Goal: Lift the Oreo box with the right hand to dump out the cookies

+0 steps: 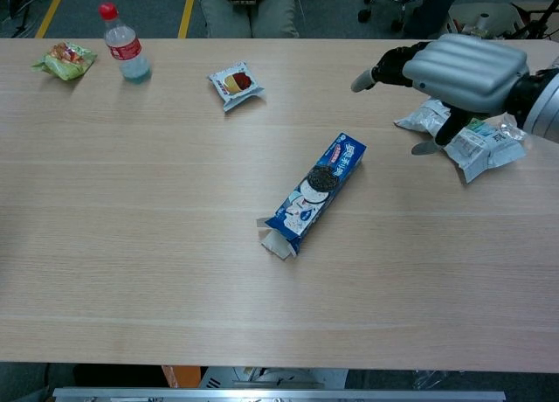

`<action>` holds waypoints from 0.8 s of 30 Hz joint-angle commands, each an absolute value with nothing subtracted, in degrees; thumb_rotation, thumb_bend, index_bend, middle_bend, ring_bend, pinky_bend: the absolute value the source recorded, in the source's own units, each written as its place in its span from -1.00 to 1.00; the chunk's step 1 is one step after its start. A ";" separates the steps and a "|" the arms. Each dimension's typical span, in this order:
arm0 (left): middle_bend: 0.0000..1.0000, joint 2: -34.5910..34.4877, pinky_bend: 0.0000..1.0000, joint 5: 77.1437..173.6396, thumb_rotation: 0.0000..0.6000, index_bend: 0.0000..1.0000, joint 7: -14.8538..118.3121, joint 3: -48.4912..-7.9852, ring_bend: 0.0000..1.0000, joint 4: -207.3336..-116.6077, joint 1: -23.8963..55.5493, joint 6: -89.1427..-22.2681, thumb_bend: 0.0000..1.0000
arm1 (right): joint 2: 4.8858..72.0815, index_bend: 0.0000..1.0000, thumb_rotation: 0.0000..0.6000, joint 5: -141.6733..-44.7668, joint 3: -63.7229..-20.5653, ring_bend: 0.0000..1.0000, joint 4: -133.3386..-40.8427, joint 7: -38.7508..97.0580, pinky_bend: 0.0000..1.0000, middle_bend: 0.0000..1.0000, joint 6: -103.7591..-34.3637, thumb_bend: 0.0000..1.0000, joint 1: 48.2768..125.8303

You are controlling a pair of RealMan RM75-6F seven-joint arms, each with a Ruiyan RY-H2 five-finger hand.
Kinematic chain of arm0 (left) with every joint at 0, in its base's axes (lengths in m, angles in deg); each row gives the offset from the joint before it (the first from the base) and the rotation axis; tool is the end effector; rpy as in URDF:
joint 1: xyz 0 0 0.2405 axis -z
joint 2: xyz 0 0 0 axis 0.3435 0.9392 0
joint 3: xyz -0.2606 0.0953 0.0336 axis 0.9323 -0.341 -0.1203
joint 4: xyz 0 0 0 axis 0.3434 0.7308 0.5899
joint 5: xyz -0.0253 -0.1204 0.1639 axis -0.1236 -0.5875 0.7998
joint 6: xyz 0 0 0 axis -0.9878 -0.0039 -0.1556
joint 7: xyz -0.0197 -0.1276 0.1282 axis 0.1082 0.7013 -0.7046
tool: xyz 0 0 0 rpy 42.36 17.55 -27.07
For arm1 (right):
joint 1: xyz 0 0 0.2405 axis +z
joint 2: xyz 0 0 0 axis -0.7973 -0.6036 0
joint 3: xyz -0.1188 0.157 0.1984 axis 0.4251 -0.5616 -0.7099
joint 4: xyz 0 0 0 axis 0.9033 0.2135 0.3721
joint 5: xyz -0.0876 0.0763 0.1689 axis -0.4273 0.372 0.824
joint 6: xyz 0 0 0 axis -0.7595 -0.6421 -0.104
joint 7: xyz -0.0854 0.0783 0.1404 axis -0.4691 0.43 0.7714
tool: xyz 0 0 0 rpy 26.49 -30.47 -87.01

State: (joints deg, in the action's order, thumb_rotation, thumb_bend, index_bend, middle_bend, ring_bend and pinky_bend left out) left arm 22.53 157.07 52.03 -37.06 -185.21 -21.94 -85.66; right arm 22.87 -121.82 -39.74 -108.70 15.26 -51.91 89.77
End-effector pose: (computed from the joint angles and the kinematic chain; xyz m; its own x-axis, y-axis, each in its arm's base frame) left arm -0.3186 0.1690 0.1971 0.4007 -0.0502 0.9148 0.9155 -0.0177 -0.4019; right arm -0.1664 -0.3451 0.0493 0.6981 -0.1719 0.6951 -0.6066 -0.6578 0.4465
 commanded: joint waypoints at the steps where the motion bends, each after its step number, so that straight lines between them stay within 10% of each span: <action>1: -0.66 22.44 -0.79 156.90 1.00 -0.56 52.15 -37.03 -0.70 -185.00 -21.97 -85.58 -0.46 | 27.23 -0.64 1.00 -119.54 -39.57 -0.72 -105.58 10.47 -0.53 -0.54 -49.34 -1.00 92.05; 24: -0.66 22.13 -0.79 155.57 1.00 -0.56 55.04 -36.82 -0.70 -182.97 -22.55 -85.47 -0.46 | 45.39 -0.67 1.00 -105.22 -38.14 -0.72 -89.89 -9.17 -0.53 -0.55 -43.01 -1.00 100.84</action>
